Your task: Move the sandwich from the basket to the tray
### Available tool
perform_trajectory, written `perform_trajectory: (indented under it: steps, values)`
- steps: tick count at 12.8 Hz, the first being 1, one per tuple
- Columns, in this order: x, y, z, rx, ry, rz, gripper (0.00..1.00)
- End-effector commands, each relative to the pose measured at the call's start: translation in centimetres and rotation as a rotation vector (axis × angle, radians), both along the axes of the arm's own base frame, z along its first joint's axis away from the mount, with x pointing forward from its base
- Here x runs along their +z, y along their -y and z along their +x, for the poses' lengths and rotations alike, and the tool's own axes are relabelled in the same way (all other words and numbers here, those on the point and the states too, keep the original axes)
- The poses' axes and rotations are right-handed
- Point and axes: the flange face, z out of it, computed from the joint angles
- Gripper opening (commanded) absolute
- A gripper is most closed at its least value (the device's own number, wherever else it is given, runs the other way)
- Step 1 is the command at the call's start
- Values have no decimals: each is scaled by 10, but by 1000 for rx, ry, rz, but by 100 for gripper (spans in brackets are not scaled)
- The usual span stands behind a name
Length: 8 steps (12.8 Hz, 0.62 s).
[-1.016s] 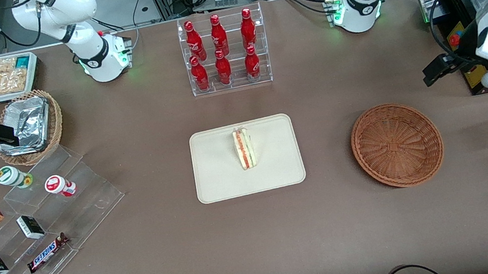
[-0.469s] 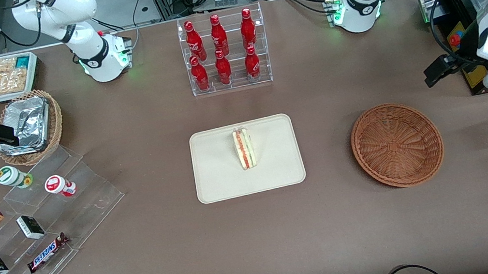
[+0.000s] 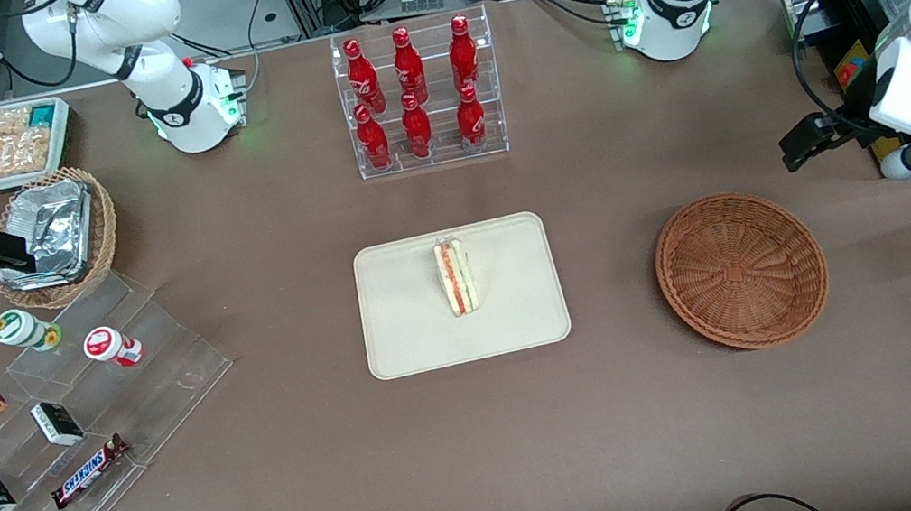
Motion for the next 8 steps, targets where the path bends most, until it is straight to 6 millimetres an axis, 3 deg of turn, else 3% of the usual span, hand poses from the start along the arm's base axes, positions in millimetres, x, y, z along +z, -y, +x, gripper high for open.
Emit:
perform_trajectory:
  steps: [1,8]
  values:
    - [15,-6,-7,-122,-4,-8,100]
    - [31,-2,-9,-122,10,-7,100]
